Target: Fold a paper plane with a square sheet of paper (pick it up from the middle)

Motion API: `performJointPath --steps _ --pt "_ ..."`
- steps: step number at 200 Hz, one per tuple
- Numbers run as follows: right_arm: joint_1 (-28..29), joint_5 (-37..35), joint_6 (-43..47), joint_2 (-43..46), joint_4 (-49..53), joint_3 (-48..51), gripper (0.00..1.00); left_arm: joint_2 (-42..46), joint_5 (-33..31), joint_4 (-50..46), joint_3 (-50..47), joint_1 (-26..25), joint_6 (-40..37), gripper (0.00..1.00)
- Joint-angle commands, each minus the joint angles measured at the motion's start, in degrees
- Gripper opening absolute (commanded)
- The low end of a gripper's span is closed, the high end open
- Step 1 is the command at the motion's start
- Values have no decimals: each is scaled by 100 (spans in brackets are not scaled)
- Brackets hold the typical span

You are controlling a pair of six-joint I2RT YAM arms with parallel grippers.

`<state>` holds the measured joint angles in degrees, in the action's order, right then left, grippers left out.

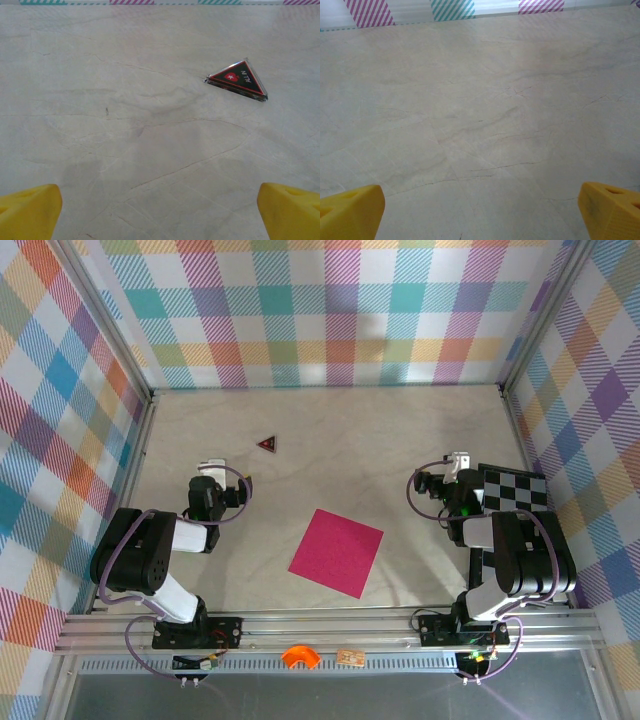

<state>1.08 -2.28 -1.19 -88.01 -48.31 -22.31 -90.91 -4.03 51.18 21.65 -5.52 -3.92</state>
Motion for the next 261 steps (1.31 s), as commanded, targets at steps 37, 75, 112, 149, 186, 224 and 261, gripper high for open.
performJointPath --steps 37,75,112,149,186,224,261 --pt "-20 85 25 -18 6 -107 99 10 52 112 68 60 -38 100" --pt "-19 72 38 -15 0 -101 99 -17 669 -53 164 360 143 100" --pt "2 429 205 60 -393 146 99 -18 676 -33 165 367 142 100" --pt "67 480 306 280 -508 307 99 19 412 63 98 369 242 100" --pt "68 253 -79 1216 1546 -266 99 962 218 -99 -246 373 346 100" --pt "76 517 -1485 2060 4109 -1158 99 2804 -668 -1481 -185 375 1252 100" --pt "54 1990 -2958 2181 5739 -1796 99 4451 -1222 -3717 219 374 2796 100"
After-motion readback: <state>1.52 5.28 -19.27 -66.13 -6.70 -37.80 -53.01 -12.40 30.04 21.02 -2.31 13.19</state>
